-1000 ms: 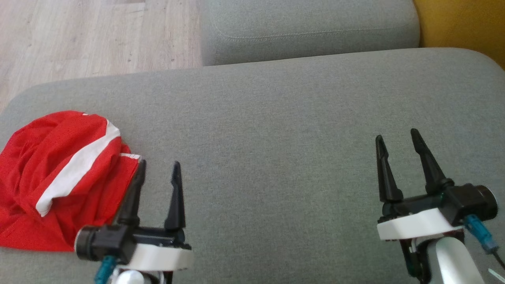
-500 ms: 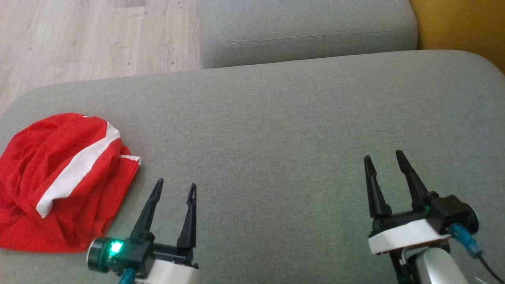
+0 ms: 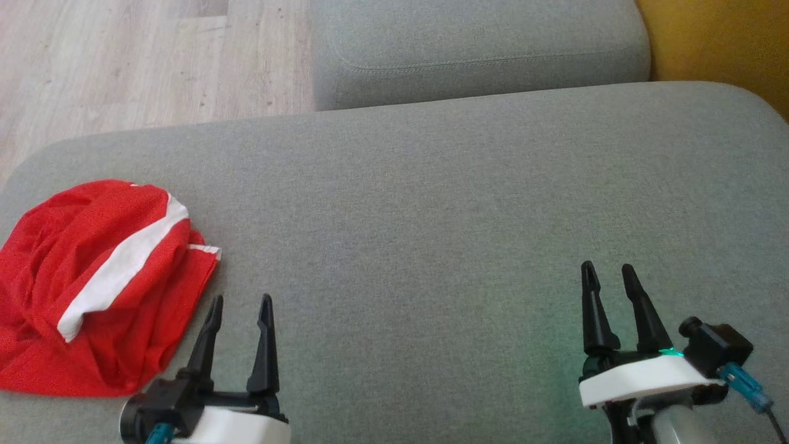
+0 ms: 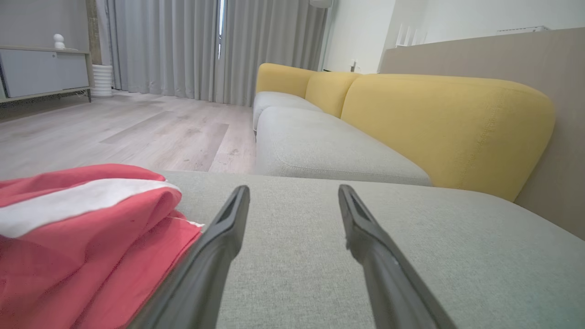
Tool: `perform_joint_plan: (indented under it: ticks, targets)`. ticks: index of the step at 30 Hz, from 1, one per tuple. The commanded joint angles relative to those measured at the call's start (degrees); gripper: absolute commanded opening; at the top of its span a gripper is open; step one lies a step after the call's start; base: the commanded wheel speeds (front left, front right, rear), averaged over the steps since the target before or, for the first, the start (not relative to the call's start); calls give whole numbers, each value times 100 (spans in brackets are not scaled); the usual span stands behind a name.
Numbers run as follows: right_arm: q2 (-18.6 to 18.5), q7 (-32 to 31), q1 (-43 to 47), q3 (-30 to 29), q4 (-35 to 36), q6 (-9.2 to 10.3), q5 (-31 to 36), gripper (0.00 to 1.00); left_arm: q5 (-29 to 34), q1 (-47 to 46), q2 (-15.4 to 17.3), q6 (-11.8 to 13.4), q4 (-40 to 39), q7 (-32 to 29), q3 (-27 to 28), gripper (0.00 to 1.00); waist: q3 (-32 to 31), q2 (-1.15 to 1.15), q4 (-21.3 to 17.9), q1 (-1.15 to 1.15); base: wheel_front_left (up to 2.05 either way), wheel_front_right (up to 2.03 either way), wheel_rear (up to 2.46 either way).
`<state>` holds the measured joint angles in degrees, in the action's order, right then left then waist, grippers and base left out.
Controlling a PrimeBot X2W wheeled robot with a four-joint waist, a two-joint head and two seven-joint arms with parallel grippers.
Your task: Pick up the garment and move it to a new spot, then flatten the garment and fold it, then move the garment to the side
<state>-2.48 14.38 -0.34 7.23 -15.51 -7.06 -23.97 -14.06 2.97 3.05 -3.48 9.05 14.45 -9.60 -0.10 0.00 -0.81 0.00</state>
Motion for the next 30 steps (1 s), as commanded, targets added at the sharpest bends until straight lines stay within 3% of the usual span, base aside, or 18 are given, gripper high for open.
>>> perform_joint_plan:
  ticks: [1,17,30]
  targets:
    - [-40,62,-193,153,126,-43,40,100,1,-106,-15,-20,-52,55,110,100,-5,0,-9,0,0,0,0]
    - [-40,62,-226,248,208,-43,202,100,-52,-172,-17,138,-14,55,122,100,-22,0,125,0,0,0,0]
    - [-40,62,-72,543,275,-43,220,100,115,-34,-17,265,-43,55,315,100,-194,0,939,0,0,0,0]
